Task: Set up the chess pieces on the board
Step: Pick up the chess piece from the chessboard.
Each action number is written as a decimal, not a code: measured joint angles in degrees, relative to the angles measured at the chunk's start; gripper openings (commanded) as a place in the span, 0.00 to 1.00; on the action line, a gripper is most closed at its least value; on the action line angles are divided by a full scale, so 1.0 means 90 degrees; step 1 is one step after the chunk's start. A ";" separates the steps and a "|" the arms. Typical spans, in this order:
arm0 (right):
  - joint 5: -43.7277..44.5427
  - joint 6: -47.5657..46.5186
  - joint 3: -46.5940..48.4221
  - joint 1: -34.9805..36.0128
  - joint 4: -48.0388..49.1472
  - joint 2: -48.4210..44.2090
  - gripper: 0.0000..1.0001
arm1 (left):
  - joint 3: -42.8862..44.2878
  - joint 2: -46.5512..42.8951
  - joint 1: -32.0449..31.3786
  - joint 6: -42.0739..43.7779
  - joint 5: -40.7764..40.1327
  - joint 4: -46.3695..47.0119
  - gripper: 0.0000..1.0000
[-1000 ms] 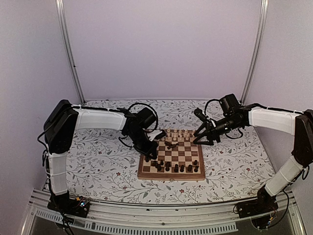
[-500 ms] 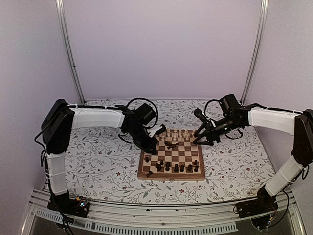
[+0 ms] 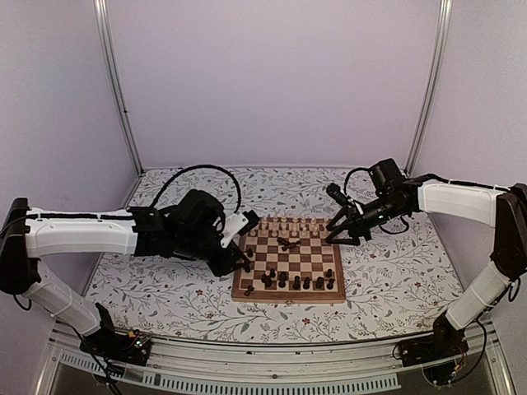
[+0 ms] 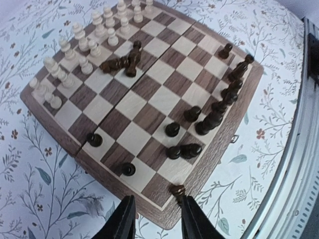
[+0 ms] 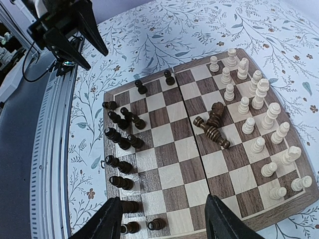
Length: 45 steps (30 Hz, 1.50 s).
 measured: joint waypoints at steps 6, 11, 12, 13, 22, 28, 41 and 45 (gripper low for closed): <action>-0.0002 -0.0034 0.0000 -0.0002 -0.0022 0.0000 0.59 | -0.1141 -0.0090 -0.0236 -0.0457 -0.0238 0.0607 0.37; -0.0002 -0.0039 0.0000 -0.0005 -0.0036 0.0002 0.59 | -0.1355 -0.0083 -0.0532 -0.0746 -0.0345 0.1076 0.41; -0.0002 -0.0039 0.0000 -0.0005 -0.0041 0.0002 0.59 | -0.1355 -0.0058 -0.0588 -0.0780 -0.0386 0.1166 0.41; -0.0002 -0.0039 0.0000 -0.0005 -0.0041 0.0002 0.59 | -0.1355 -0.0029 -0.0636 -0.0806 -0.0413 0.1246 0.41; -0.0002 -0.0056 0.0000 -0.0005 -0.0051 0.0005 0.59 | -0.1324 0.0573 -0.0945 -0.0884 -0.0743 0.1428 0.42; -0.0005 -0.0058 0.0000 -0.0007 -0.0063 0.0005 0.59 | -0.1231 0.0857 -0.1013 -0.0918 -0.0962 0.1338 0.42; -0.0005 -0.0063 0.0000 -0.0007 -0.0068 0.0005 0.58 | -0.0967 0.1248 -0.1088 -0.0916 -0.1226 0.1202 0.27; -0.0007 -0.0083 0.0000 -0.0007 -0.0070 0.0005 0.58 | -0.0920 0.1260 -0.1093 -0.0916 -0.1304 0.1098 0.28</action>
